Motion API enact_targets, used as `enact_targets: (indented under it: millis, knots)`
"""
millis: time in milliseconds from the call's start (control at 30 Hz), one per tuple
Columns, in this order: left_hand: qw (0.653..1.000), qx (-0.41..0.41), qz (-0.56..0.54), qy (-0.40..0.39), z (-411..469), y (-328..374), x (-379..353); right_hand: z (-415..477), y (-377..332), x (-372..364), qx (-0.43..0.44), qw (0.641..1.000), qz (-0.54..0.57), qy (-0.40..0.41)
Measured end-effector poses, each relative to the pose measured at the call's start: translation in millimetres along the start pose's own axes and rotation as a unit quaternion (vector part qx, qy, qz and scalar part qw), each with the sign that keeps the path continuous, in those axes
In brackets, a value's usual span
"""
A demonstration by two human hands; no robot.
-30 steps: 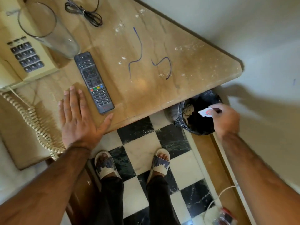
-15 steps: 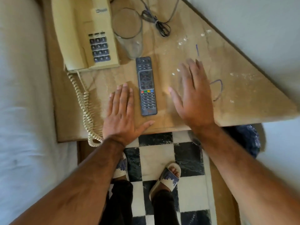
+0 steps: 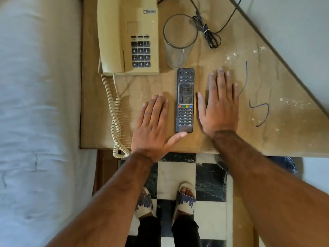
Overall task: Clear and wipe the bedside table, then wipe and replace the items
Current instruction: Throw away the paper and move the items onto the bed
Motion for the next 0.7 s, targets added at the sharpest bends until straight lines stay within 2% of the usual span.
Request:
enact_targets:
  millis: [133,200,267,367,467,567,700]
  knots:
    - [0.978,0.119,-0.151,0.079,17.7,13.4,29.4,1.6,1.0,-0.4,-0.02,1.0,0.01,-0.02]
    - [0.969,0.171,-0.154,0.093,30.8,30.1,36.4,1.8,1.6,-1.1,-0.018,1.0,0.013,-0.021]
    - [0.966,0.194,-0.151,0.074,41.7,44.2,33.8,1.6,2.6,-1.7,-0.014,1.0,0.007,-0.022]
    - [0.969,0.212,-0.125,0.027,45.8,48.9,19.8,1.4,2.9,-1.7,-0.014,1.0,0.004,-0.018]
    - [0.97,0.21,-0.116,0.027,39.4,46.5,16.1,1.4,2.0,-1.4,-0.015,1.0,0.008,-0.015]
    - [0.969,0.188,-0.156,0.028,21.9,43.2,22.3,1.3,2.1,-1.4,-0.017,1.0,0.006,-0.017]
    - [0.961,0.177,-0.188,0.102,-16.1,7.3,56.6,0.6,1.0,-1.2,-0.014,1.0,0.015,-0.021]
Point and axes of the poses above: each hand's wrist, its own z-axis towards the middle knuckle, its own x-axis out of the back of the hand, y = z × x, the point moved 9 cm from there along z, towards the middle knuckle, and after that the axes turned 3 degrees about -y, right-handed, at the moved point
